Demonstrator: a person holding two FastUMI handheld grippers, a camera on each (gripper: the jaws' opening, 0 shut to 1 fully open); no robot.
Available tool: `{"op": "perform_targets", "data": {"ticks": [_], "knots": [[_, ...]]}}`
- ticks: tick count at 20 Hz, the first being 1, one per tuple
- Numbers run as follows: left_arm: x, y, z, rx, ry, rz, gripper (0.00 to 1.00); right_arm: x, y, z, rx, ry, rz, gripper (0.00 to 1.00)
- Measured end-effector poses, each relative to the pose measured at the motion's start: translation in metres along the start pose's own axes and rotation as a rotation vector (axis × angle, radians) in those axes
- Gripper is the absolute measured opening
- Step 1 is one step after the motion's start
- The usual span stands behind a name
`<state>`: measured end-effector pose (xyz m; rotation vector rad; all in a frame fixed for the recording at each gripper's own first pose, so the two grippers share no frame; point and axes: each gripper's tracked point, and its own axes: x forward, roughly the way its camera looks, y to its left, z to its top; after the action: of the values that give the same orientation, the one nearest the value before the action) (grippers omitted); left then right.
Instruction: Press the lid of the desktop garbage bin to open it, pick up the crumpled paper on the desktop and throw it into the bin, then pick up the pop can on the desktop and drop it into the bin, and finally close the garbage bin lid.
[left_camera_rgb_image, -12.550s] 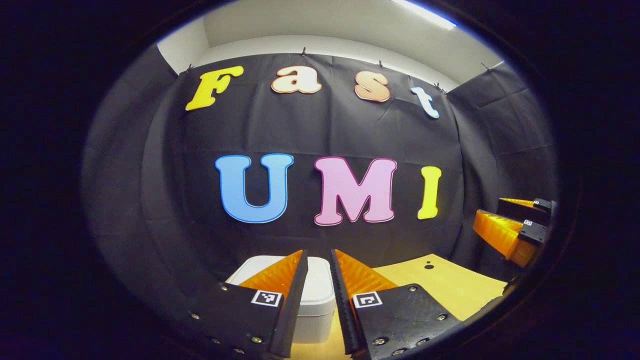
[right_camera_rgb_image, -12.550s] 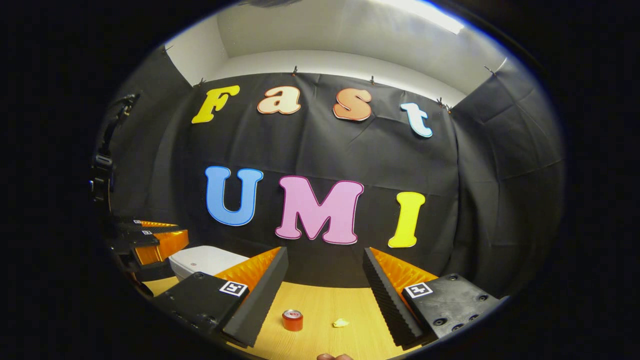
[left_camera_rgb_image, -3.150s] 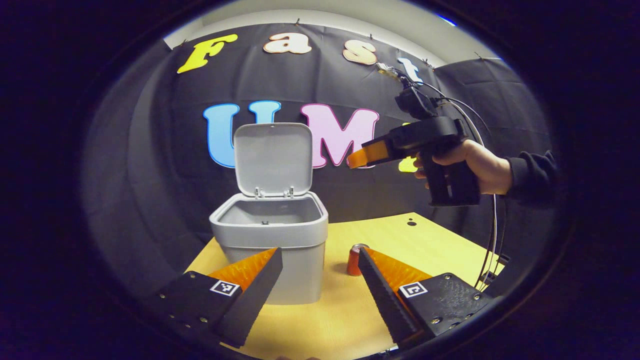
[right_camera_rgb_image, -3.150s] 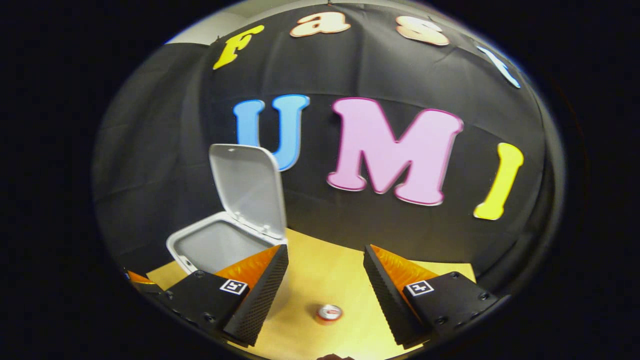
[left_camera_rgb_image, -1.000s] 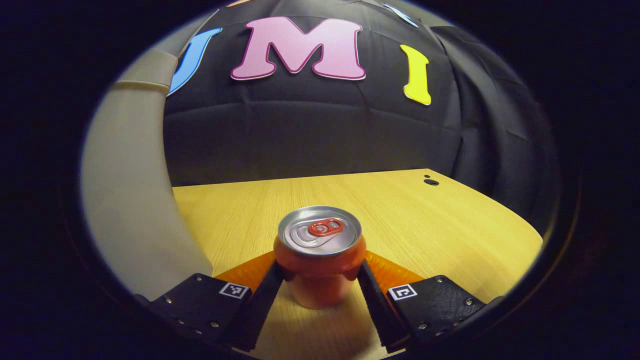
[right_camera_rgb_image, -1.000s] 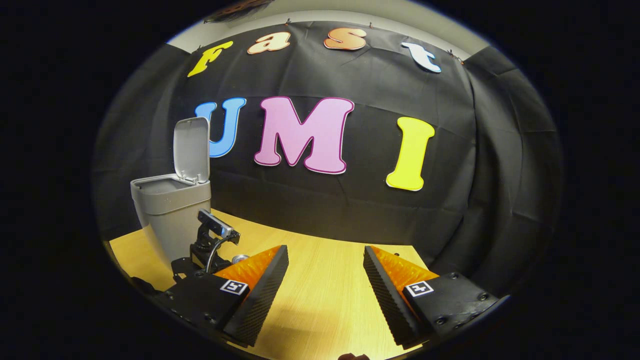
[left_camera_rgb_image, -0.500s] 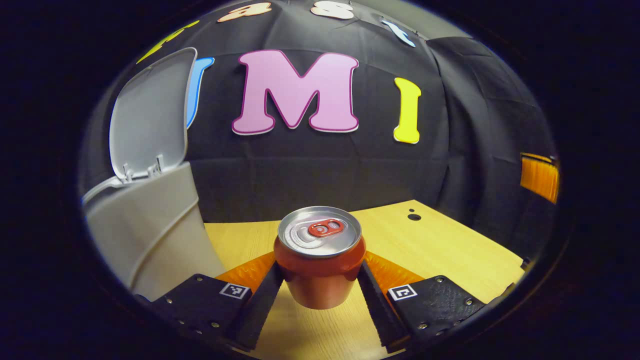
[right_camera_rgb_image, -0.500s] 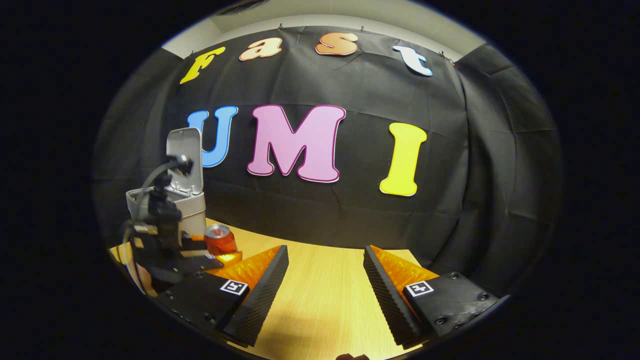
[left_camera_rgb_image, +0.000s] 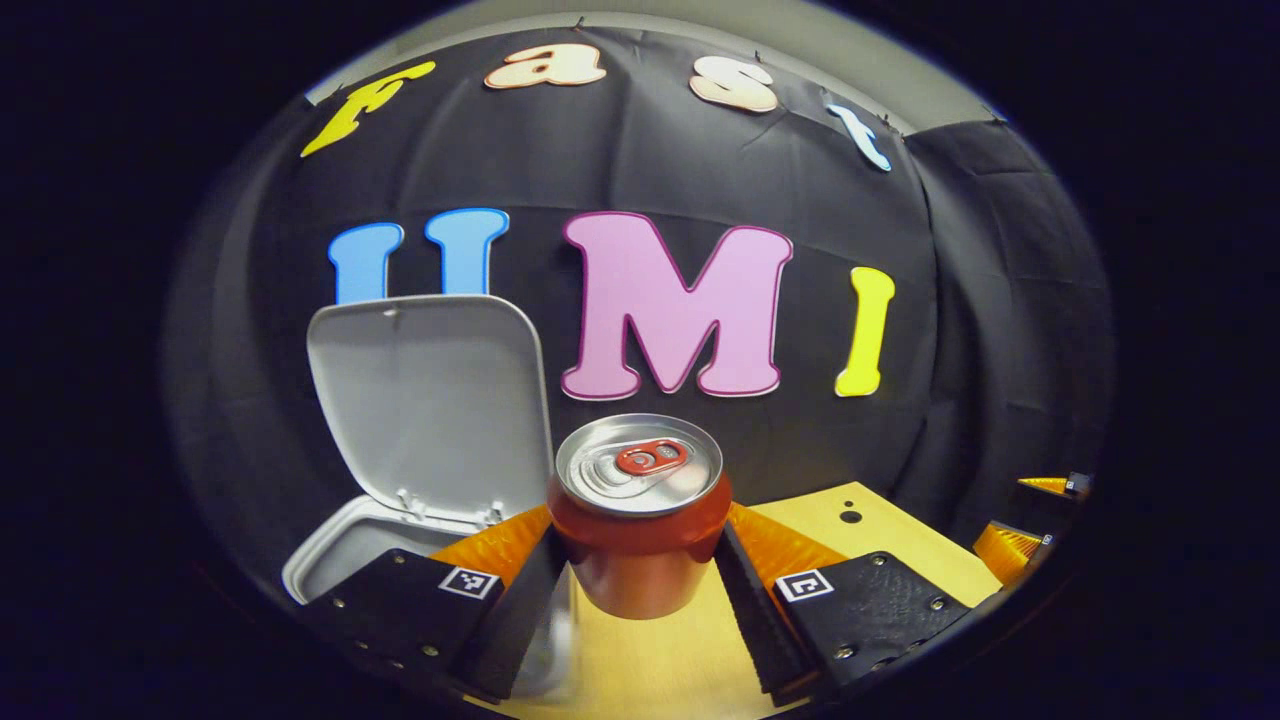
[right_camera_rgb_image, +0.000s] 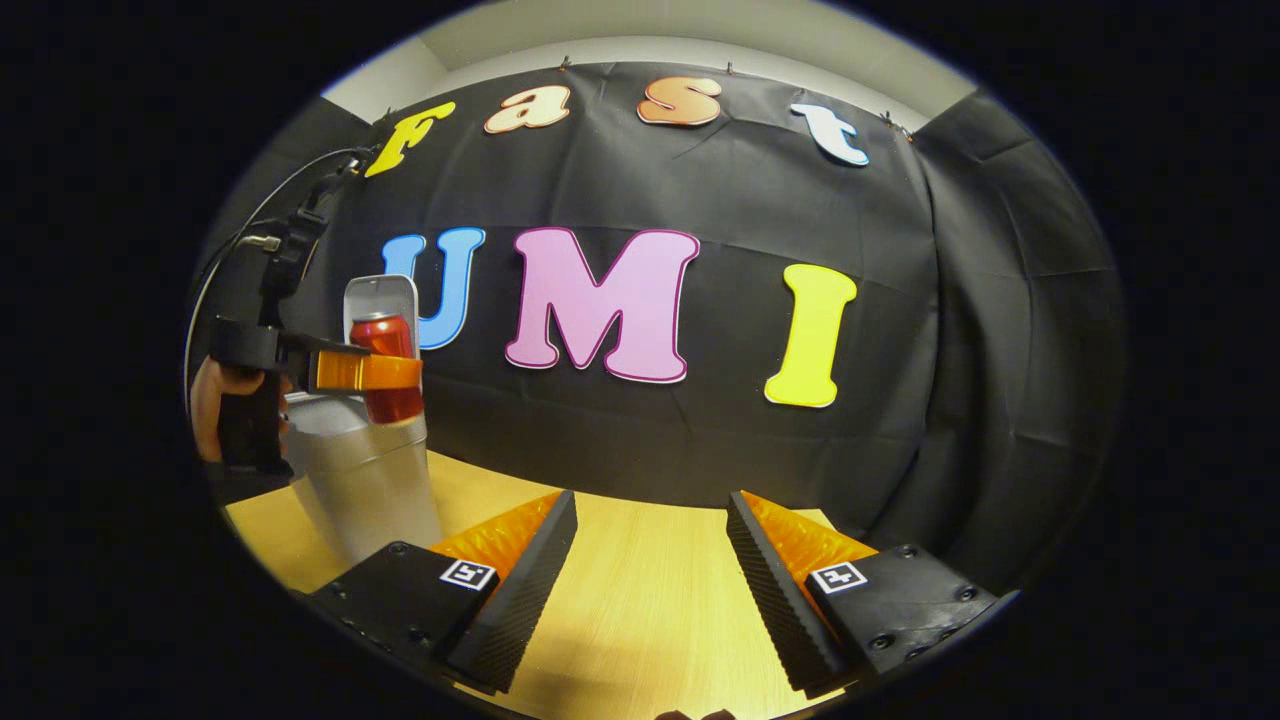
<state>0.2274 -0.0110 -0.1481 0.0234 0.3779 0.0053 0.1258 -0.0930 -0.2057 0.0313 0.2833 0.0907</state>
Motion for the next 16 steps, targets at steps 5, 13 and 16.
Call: {"op": "perform_targets", "data": {"ticks": [5, 13, 16], "knots": [[-0.012, 0.081, -0.019, -0.012, 0.046, 0.139, 0.86, 0.003, 0.013, 0.012, -0.012, -0.017, 0.007, 0.98], [-0.015, 0.134, -0.063, -0.066, 0.117, 0.22, 0.86, -0.005, 0.033, 0.015, -0.039, -0.002, 0.019, 0.98], [-0.018, 0.143, -0.075, -0.054, 0.138, 0.239, 0.87, -0.008, 0.039, 0.016, -0.05, 0.0, 0.02, 0.98]]}}
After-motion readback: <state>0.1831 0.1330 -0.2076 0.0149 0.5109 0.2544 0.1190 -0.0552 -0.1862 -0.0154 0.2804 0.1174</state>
